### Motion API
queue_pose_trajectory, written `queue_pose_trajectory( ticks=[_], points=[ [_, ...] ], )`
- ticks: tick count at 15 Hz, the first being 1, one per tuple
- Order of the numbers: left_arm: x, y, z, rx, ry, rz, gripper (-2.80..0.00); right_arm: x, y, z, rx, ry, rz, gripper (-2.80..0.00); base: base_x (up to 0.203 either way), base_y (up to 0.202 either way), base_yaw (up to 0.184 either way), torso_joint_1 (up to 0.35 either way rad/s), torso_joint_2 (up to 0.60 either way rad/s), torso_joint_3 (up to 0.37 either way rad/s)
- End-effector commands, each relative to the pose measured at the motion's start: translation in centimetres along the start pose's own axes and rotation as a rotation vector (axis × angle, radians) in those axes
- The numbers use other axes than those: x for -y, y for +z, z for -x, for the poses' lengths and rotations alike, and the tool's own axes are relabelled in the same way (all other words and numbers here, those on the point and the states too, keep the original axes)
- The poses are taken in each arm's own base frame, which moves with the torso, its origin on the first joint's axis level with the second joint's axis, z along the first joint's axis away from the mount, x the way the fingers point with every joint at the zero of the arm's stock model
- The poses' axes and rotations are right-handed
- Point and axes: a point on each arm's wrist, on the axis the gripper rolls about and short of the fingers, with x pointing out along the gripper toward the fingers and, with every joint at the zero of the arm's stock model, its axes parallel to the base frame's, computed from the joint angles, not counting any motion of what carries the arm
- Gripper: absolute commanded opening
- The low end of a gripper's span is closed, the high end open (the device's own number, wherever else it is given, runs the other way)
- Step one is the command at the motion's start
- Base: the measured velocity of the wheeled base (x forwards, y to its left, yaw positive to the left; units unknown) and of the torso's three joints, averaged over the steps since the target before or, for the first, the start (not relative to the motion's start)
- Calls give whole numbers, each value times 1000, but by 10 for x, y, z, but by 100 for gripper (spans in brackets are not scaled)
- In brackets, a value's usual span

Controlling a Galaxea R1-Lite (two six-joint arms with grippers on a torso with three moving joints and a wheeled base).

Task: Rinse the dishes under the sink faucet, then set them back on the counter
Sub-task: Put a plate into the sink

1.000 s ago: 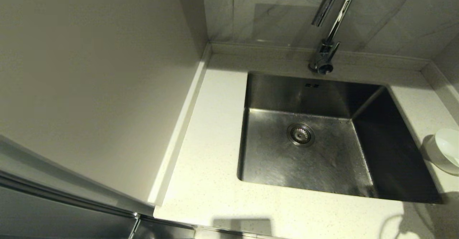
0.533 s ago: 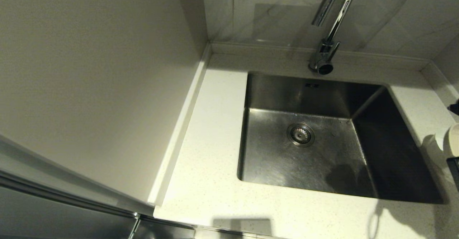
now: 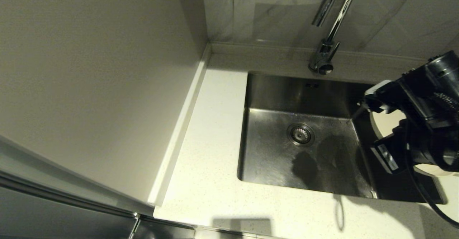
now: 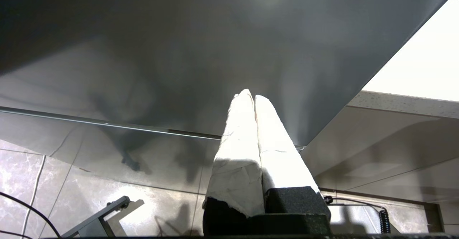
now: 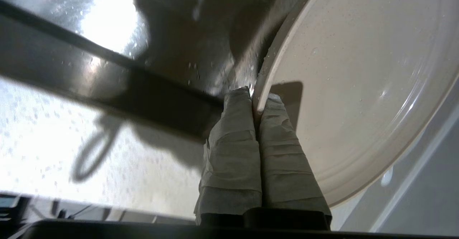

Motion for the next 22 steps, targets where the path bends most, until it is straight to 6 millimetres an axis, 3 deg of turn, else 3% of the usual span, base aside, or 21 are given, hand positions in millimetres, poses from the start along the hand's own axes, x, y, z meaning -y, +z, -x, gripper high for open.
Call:
queue_pose_trajectory(
  ticks=[1,5,10,12,17,22],
  points=[
    [0,0,0,3,0,1,-280,-22,9,-26,-17,-8,64,-280,0,0,0,0,0,0],
    [0,0,0,3,0,1,-280,-53,19,-73,-34,-23,86,-280,0,0,0,0,0,0],
    [0,0,0,3,0,1,-280,-93,24,-151,-60,-46,65,-280,0,0,0,0,0,0],
    [0,0,0,3,0,1,-280,-95,21,-178,-94,-65,50,-280,0,0,0,0,0,0],
    [0,0,0,3,0,1,-280,-78,26,-240,-140,-137,-78,-280,0,0,0,0,0,0],
    [0,0,0,3,0,1,-280,-86,39,-294,-111,-163,-133,-280,0,0,0,0,0,0]
  ],
)
